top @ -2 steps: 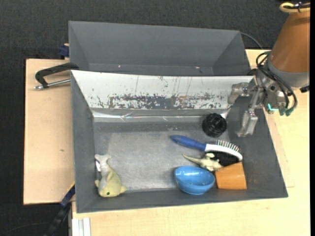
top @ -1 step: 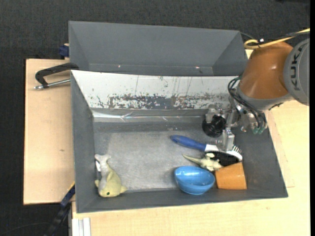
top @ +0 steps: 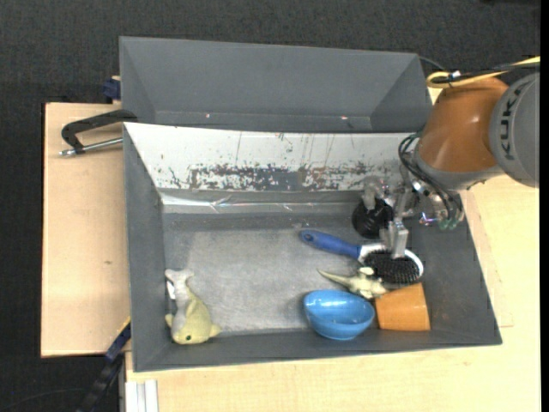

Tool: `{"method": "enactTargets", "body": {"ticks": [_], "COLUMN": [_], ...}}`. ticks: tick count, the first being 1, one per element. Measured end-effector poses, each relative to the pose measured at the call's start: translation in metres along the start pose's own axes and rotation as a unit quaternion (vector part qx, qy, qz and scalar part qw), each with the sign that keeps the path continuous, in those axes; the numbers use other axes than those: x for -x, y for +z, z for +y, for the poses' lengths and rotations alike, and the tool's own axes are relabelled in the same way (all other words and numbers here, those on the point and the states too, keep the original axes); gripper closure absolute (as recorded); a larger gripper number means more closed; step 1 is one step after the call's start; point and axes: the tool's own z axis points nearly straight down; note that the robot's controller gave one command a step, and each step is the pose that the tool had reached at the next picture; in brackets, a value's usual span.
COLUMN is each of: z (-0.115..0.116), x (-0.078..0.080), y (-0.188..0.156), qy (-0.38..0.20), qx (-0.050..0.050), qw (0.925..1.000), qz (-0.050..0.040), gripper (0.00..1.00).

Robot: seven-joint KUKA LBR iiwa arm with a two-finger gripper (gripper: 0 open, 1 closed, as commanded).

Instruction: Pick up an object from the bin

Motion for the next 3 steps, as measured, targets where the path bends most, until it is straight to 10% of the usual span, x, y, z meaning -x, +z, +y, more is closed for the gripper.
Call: {"method": "enactTargets", "body": {"ticks": [1, 2, 3], "z": [0.000, 0.004, 0.005], "x": [0.007, 0.001, -0.005], "y": [-0.010, -0.015, -0.005], "qy": [-0.001, -0.002, -0.001], "qx": [-0.004, -0.003, 0.000], "qw": [0.9999, 1.0000, 1.0000], "qz": [-0.0146, -0.0079, 0.0028], "gripper": [1.00, 1.00, 0.00]}}
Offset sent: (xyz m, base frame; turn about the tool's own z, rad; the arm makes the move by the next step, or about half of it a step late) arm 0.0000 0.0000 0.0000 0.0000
